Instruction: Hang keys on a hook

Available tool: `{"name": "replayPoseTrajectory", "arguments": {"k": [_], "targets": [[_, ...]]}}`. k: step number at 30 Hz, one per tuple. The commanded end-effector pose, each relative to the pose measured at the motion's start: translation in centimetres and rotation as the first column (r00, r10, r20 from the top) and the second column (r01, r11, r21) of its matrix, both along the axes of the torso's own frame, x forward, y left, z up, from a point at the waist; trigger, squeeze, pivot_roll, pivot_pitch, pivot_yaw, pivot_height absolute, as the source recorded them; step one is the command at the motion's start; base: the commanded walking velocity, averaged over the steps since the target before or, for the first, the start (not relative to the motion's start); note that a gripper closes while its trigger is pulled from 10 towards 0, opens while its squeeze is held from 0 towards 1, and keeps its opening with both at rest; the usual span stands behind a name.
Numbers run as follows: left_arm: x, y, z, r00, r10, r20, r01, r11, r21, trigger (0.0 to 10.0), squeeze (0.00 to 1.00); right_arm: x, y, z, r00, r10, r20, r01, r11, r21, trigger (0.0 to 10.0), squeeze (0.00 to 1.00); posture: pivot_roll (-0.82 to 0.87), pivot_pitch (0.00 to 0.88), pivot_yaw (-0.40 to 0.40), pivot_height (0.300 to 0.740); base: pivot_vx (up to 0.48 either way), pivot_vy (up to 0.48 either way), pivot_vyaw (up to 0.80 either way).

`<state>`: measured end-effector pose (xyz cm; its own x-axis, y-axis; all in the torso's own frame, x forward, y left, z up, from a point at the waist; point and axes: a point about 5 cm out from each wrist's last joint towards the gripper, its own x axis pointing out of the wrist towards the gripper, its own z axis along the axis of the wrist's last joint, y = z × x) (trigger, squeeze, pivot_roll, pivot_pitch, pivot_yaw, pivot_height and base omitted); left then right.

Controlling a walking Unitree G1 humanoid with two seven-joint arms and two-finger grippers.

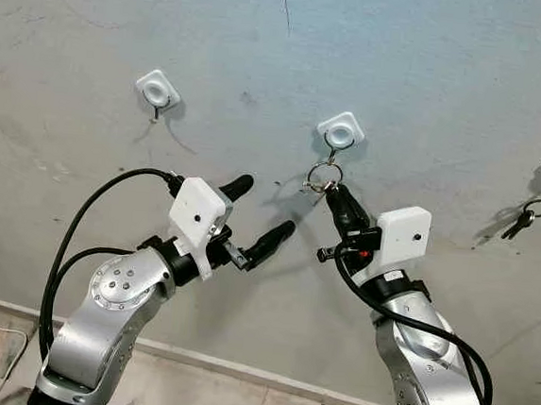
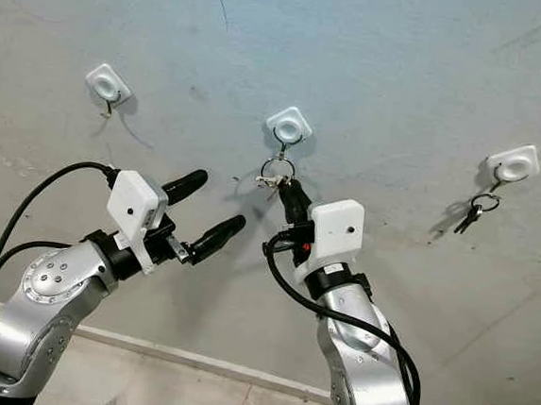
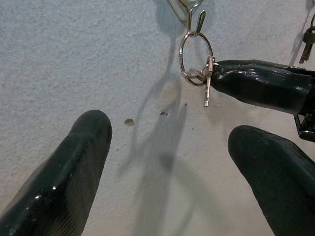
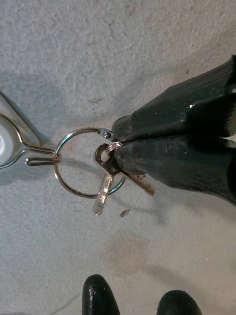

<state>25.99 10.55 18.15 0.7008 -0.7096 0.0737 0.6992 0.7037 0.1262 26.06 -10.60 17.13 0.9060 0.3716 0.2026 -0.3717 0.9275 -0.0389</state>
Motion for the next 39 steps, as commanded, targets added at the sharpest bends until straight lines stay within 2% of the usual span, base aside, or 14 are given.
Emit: {"name": "replayPoseTrajectory", "arguments": {"k": [1, 15, 16, 23, 28, 32, 33, 39], "targets": [[-0.1, 0.0, 0.3, 1.000, -0.007, 0.013, 0.007, 1.000, 0.012, 10.0, 0.00, 0.1, 0.3, -0.9, 0.999, 0.008, -0.044, -0.008, 1.000, -0.016, 10.0, 0.00, 0.23, 0.000, 0.008, 0.740, 0.000, 0.000, 0.00], [-0.1, 0.0, 0.3, 1.000, -0.026, 0.004, 0.026, 0.999, 0.027, 10.0, 0.00, 0.1, 0.4, -2.0, 0.999, 0.004, -0.043, -0.007, 0.997, -0.074, 10.0, 0.00, 0.22, 0.000, 0.009, 0.740, 0.000, 0.000, 0.00], [-0.1, 0.1, 0.3, 1.000, -0.026, 0.005, 0.026, 0.999, 0.029, 10.0, 0.00, 0.2, 0.6, -2.1, 0.999, 0.013, -0.041, -0.016, 0.997, -0.080, 10.0, 1.00, 0.22, 0.000, 0.009, 0.740, 0.000, 0.000, 0.00], [-0.1, 0.1, 0.4, 1.000, -0.024, 0.006, 0.024, 0.999, 0.034, 10.0, 0.00, 0.1, 0.7, -2.5, 0.999, 0.010, -0.039, -0.014, 0.996, -0.083, 10.0, 1.00, 0.23, 0.000, 0.012, 0.740, 0.000, 0.000, 0.00], [-0.1, 0.1, 0.2, 1.000, -0.021, 0.003, 0.021, 0.999, 0.037, 10.0, 0.00, -0.5, 0.1, -2.9, 0.999, -0.009, -0.042, 0.005, 0.995, -0.095, 10.0, 1.00, 0.23, 0.000, 0.012, 0.740, 0.000, 0.000, 0.00], [-0.1, 0.3, 0.2, 1.000, -0.016, 0.004, 0.016, 0.999, 0.044, 10.0, 0.00, -1.1, -0.9, -2.9, 0.998, -0.051, -0.032, 0.046, 0.991, -0.123, 10.0, 1.00, 0.22, 0.000, 0.015, 0.740, 0.000, 0.000, 0.00], [0.0, 0.5, -0.1, 1.000, -0.005, 0.003, 0.005, 0.999, 0.054, 10.0, 0.00, -1.6, -1.7, -3.2, 0.996, -0.085, -0.028, 0.080, 0.985, -0.154, 10.0, 1.00, 0.22, 0.000, 0.016, 0.740, 0.000, 0.000, 0.00], [0.0, 1.5, -1.1, 0.998, 0.056, -0.004, -0.055, 0.994, 0.090, 10.0, 0.00, -2.8, -3.3, -3.6, 0.986, -0.164, -0.039, 0.156, 0.974, -0.167, 10.0, 1.00, 0.22, 0.000, 0.016, 0.740, 0.000, 0.000, 0.00]]}}
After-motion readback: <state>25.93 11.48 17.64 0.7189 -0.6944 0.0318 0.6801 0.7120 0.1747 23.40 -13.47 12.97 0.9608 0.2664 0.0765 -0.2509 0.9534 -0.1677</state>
